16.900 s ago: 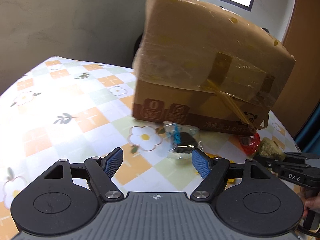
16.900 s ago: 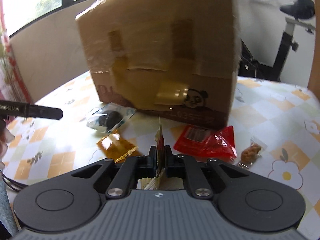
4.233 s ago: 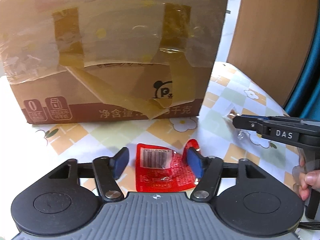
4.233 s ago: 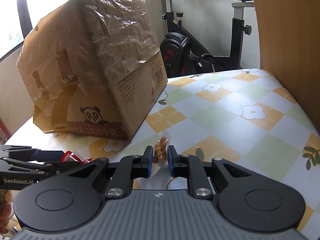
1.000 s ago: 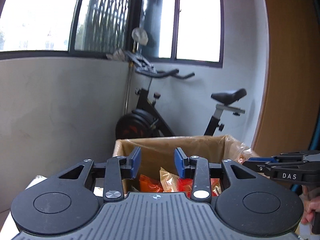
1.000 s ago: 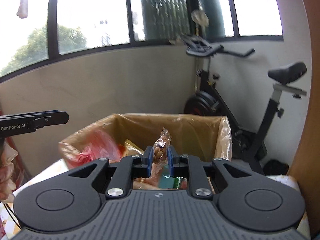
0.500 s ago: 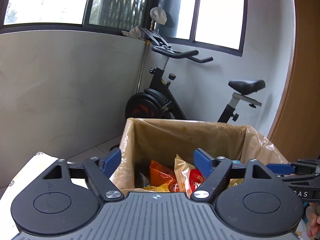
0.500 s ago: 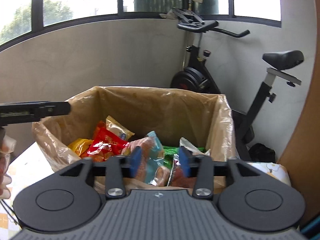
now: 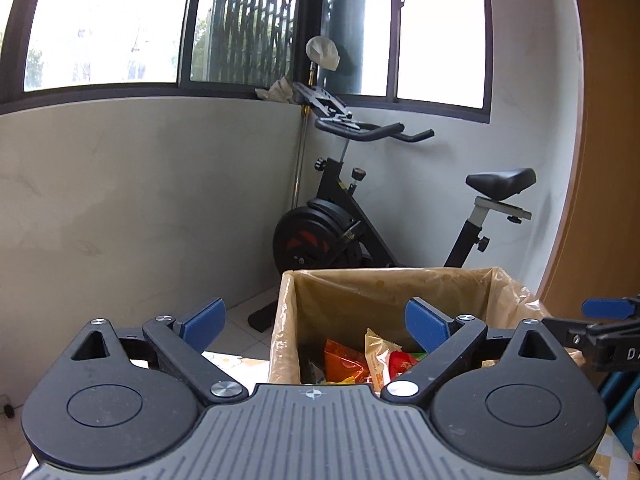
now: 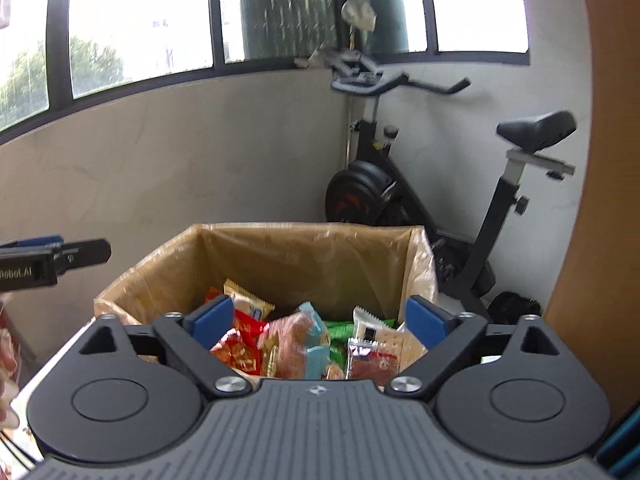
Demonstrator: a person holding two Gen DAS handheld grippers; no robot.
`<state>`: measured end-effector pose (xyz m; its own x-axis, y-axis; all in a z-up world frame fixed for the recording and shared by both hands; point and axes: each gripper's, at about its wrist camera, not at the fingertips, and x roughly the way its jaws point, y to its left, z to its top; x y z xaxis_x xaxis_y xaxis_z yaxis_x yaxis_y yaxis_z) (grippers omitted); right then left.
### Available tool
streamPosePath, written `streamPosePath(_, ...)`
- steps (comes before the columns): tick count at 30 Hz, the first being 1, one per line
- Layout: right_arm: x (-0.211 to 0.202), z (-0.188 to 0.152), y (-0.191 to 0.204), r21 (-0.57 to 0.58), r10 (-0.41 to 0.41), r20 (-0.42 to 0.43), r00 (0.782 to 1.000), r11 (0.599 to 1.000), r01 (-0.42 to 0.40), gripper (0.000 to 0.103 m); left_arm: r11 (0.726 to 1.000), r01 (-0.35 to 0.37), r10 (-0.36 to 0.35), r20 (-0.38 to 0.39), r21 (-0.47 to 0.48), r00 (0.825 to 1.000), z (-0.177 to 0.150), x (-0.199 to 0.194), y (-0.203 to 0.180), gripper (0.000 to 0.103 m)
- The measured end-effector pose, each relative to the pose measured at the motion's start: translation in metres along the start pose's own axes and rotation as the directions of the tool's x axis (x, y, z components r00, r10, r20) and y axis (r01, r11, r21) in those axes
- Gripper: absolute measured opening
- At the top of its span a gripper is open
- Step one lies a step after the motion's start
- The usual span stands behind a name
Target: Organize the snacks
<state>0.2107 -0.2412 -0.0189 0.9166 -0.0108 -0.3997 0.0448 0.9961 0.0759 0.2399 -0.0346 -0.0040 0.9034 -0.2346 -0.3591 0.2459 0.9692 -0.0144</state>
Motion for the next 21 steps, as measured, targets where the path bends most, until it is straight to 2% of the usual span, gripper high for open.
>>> streamPosePath(8,-0.044,0.009,0.016,-0.016,-0.050,0.075,0.996,0.999,0.052,0.103,1.000,-0.018,0.017,0.053,0.013,0.998,0.009,-0.044,-0.003,0.098)
streamPosePath(12,-0.064,0.010,0.018,0.029,-0.039,0.087,0.995,0.999,0.036,0.103,0.999,-0.033,0.029,0.078,0.042,0.996,0.009,-0.063,-0.008,0.098)
streamPosePath(16,-0.081,0.009,0.021,0.043,-0.041,0.091,0.995,0.998,0.037,0.103,1.000,-0.021,0.020,0.089,0.011,0.996,0.009,-0.078,-0.008,0.098)
streamPosePath(21,-0.097,0.004,0.023,0.049,-0.019,0.096,0.995,0.999,0.015,0.103,0.998,-0.053,0.049,0.123,0.031,0.991,0.002,-0.095,-0.017,0.098)
